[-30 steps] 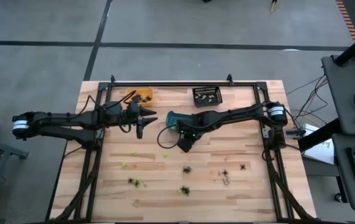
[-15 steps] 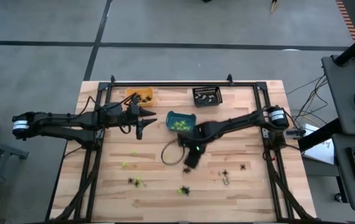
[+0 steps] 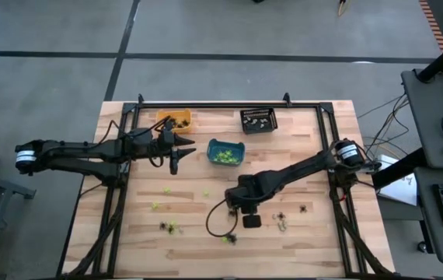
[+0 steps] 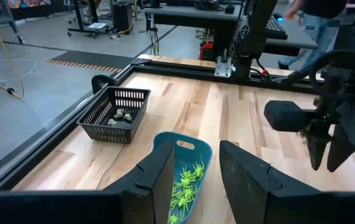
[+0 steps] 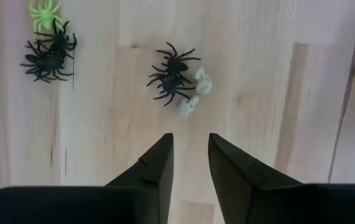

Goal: Sort Halloween decoration
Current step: Put the white skull toy into the black bin

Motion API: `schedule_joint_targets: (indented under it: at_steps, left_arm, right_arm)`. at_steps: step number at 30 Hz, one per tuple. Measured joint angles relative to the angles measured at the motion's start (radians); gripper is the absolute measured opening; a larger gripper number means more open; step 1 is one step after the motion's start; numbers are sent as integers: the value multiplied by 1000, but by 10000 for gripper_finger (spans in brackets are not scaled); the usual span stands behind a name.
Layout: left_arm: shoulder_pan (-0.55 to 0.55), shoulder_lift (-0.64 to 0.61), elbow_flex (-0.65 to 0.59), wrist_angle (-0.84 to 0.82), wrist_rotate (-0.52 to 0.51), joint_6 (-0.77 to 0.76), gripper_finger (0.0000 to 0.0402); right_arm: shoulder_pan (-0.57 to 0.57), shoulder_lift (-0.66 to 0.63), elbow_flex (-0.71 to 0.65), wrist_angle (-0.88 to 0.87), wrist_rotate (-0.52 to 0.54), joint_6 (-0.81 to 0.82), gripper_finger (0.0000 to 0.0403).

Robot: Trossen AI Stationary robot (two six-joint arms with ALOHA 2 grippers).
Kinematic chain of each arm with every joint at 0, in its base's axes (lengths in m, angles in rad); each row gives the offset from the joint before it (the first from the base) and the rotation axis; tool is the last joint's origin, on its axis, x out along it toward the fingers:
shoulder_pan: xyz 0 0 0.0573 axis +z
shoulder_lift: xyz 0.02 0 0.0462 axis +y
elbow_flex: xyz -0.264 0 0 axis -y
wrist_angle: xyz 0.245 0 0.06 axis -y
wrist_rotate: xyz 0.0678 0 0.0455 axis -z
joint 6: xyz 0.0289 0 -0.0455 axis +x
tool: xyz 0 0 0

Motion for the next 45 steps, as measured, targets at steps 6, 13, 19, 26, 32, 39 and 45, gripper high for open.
schedule_joint_targets:
  at_steps: [6, 13, 19, 26, 32, 39, 45]
  left_arm:
    - [0, 0, 0, -1, 0, 0, 111]
    - [-1, 2, 0, -1, 0, 0, 111]
    - [-1, 16, 0, -3, 0, 0, 111]
    - [0, 29, 0, -2, 0, -1, 111]
    - [0, 32, 0, -3, 0, -1, 111]
    - [0, 37, 0, -3, 0, -1, 111]
    - [-1, 38, 0, -4, 0, -4, 111]
  right_arm:
    - [0, 42, -2, 88, -12, -24, 135]
    - [-2, 91, -2, 125, -54, -7, 157]
    - [-8, 110, -2, 126, -53, -12, 152]
    - [-23, 112, -3, 125, -44, -44, 144]
    - [-35, 113, -7, 125, -44, -71, 143]
    - [-36, 113, -17, 126, -45, -61, 141]
    - [-36, 113, -45, 164, -46, -56, 136]
